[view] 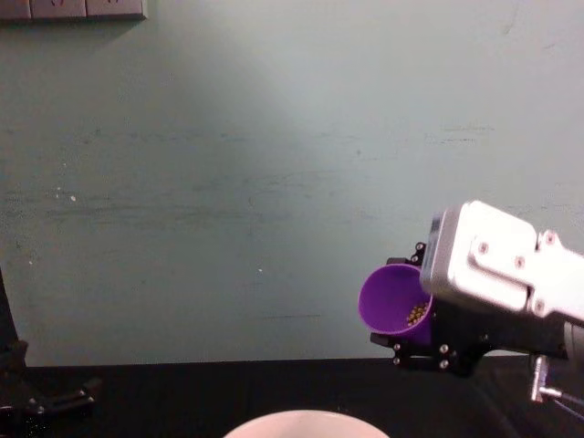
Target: Pick up the cup and pour the mung beans from the cup into the bowl.
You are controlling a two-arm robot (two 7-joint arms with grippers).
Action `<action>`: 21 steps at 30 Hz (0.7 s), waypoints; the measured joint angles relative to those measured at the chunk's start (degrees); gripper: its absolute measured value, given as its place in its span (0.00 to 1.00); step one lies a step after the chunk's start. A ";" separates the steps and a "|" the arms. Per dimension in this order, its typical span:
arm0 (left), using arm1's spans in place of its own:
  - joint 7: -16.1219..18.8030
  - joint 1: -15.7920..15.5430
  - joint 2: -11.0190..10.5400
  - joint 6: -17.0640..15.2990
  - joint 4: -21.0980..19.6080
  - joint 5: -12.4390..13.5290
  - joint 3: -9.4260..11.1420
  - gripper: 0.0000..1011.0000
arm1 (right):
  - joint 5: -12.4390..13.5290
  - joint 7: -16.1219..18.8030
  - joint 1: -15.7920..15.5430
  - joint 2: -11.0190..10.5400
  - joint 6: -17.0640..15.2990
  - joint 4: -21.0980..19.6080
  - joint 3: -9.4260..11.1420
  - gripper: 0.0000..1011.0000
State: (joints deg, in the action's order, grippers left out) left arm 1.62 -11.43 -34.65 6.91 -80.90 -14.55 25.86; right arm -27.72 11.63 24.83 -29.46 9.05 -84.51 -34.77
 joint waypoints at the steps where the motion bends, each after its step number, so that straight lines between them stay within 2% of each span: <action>1: 0.00 0.00 0.00 0.00 0.00 0.00 0.00 0.99 | -0.72 -0.15 -0.05 -0.12 0.12 -0.18 -0.22 0.73; 8: 0.00 0.00 0.00 0.00 0.00 0.00 0.00 0.99 | -7.74 -1.66 -0.56 -1.21 0.77 -1.96 -1.91 0.73; 11: 0.00 0.00 0.00 0.00 0.00 0.00 0.00 0.99 | -9.14 -1.88 -0.65 -1.34 0.90 -2.26 -2.20 0.73; 21: 0.00 0.00 0.00 0.00 0.00 0.00 0.00 0.99 | -16.64 -3.55 -0.76 -1.54 1.53 -1.97 -3.71 0.73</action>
State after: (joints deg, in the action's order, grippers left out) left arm 1.62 -11.43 -34.64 6.90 -80.90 -14.55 25.86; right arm -44.35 8.08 24.07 -31.01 10.58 -86.47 -38.48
